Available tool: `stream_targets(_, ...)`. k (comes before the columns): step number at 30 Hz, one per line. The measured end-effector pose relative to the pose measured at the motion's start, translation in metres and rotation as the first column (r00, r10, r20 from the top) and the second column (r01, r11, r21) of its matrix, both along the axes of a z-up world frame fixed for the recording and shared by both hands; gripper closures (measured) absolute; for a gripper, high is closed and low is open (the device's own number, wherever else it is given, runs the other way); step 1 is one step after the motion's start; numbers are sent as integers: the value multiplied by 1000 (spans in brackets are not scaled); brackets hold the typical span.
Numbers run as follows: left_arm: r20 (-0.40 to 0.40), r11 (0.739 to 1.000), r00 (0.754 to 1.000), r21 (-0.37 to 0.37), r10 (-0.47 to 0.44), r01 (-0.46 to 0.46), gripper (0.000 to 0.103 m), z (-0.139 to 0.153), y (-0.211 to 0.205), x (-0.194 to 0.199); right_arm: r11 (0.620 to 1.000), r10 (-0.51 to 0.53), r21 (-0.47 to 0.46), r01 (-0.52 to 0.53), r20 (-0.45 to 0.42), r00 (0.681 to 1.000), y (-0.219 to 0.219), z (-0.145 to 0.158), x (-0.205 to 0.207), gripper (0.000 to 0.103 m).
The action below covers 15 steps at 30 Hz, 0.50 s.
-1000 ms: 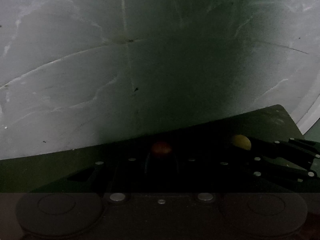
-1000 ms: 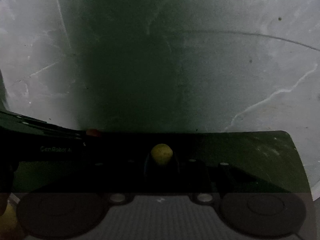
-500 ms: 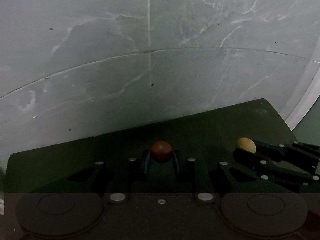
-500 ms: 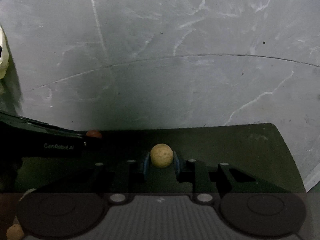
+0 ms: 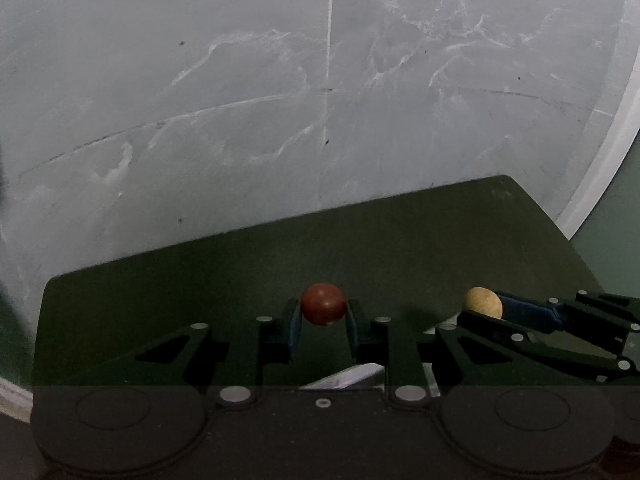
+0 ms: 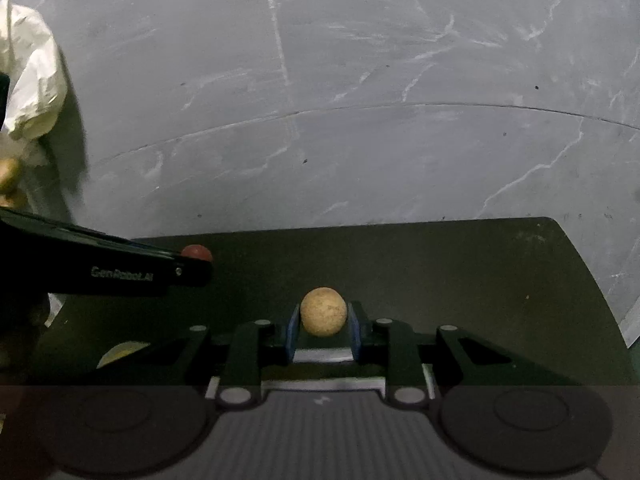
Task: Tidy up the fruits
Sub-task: 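Grasp the small tan fruit with the right tool while the left tool grasps the red fruit, then carry the tan fruit and the red fruit over the tray with both tools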
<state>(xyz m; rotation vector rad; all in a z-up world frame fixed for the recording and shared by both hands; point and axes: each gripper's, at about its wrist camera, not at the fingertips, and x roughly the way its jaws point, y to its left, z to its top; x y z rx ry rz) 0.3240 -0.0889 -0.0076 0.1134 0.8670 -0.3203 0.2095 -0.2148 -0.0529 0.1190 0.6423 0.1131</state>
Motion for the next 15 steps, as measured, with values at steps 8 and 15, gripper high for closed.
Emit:
stream_targets(8, -7, 1000, 1000, 3, 10, -10, 78, 0, 28, -28, 1000, 12, 29, -11, -24, 1000, 29, 4, -25, 75)
stream_targets(15, -8, 1000, 1000, -5, 11, -11, 78, 0, 44, -51, 1000, 28, -7, -29, -38, 999, 46, 6, -45, 75)
